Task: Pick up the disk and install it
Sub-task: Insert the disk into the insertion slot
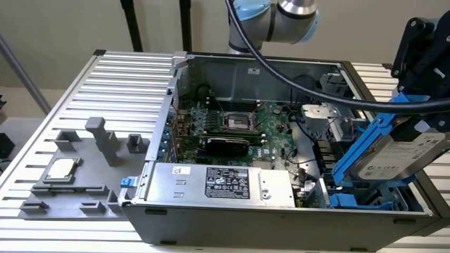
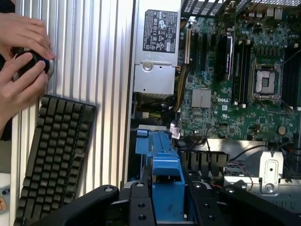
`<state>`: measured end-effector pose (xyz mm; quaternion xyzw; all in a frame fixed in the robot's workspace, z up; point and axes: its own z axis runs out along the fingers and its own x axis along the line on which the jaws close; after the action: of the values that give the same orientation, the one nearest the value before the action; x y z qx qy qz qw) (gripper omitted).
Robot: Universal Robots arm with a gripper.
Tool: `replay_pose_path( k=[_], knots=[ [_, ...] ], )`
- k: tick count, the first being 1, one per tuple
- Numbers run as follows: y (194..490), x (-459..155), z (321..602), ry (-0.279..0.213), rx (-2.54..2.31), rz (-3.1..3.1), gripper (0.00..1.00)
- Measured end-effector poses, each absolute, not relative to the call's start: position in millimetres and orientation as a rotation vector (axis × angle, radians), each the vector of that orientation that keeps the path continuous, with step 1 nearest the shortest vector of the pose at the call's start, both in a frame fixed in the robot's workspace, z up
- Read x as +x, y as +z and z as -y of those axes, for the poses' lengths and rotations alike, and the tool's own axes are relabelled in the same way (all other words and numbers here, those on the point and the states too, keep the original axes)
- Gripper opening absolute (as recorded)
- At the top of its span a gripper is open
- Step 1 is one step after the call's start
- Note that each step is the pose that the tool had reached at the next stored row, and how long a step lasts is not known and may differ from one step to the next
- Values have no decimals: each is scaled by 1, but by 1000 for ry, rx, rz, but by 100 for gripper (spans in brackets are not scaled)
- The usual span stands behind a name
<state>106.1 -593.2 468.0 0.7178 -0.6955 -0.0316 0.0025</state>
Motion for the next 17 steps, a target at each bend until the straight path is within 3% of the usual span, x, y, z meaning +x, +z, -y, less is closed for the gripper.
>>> replay_pose_path(
  k=[17],
  knots=[
    [451,110,591,-100,2252,2182,32]
  ],
)
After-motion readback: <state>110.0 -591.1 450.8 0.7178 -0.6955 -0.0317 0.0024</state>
